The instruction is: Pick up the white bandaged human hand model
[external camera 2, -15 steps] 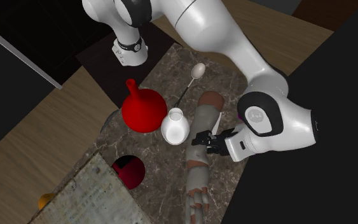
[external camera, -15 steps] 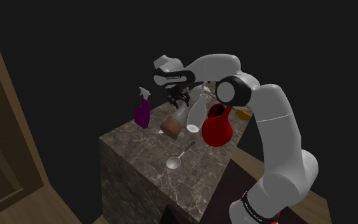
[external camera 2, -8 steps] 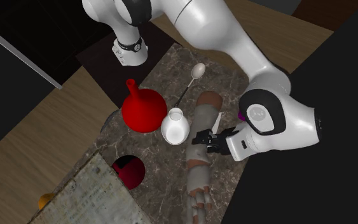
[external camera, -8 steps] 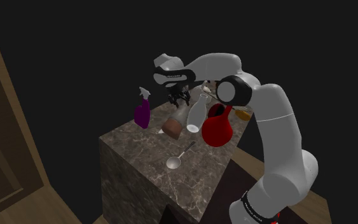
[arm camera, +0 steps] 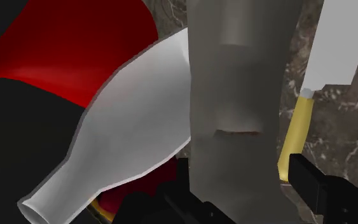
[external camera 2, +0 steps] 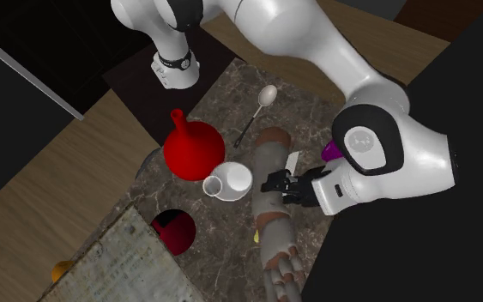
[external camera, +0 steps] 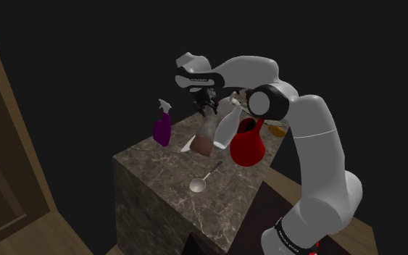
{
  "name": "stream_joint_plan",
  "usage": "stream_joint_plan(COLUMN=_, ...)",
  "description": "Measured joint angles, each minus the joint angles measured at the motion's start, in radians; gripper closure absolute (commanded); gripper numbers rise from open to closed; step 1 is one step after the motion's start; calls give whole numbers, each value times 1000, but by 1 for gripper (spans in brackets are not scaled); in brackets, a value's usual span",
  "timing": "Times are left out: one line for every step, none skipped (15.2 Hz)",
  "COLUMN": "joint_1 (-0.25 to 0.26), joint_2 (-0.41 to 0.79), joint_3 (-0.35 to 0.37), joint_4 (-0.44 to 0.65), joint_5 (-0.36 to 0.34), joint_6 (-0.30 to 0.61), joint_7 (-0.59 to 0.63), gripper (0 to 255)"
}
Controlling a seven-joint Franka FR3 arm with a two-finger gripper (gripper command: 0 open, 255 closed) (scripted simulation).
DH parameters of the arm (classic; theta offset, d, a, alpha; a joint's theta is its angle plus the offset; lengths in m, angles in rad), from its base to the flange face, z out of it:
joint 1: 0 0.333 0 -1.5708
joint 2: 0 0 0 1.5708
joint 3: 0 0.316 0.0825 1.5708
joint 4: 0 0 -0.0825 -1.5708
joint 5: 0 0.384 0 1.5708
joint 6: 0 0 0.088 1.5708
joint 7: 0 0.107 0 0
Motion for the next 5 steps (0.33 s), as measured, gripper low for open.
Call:
stream_joint_plan(joint_1=2, joint_2=-5, joint_3=0, joint_4=9, joint_5=0, joint_6=-13, joint_7=-5, gripper=255)
stream_joint_plan(joint_1=2, joint_2=-14, joint_3=0, joint_4=7, joint_5=0, joint_6=-20, joint_7=-8, gripper=255)
stream_joint_plan(joint_1=3, joint_2=-18, joint_3=-1, joint_4=13, joint_5=0, joint_6=-29, joint_7=-13, gripper=255)
stream_joint_plan(joint_1=3, joint_2=-21, joint_3=-2, joint_4=21, joint_5=-1, joint_6=-38, joint_7=-18, gripper=255)
stream_joint_plan(joint_1=3, joint_2=-25, joint_3=-2, joint_4=23, joint_5=-1, joint_6=-43, joint_7=-21, gripper=255)
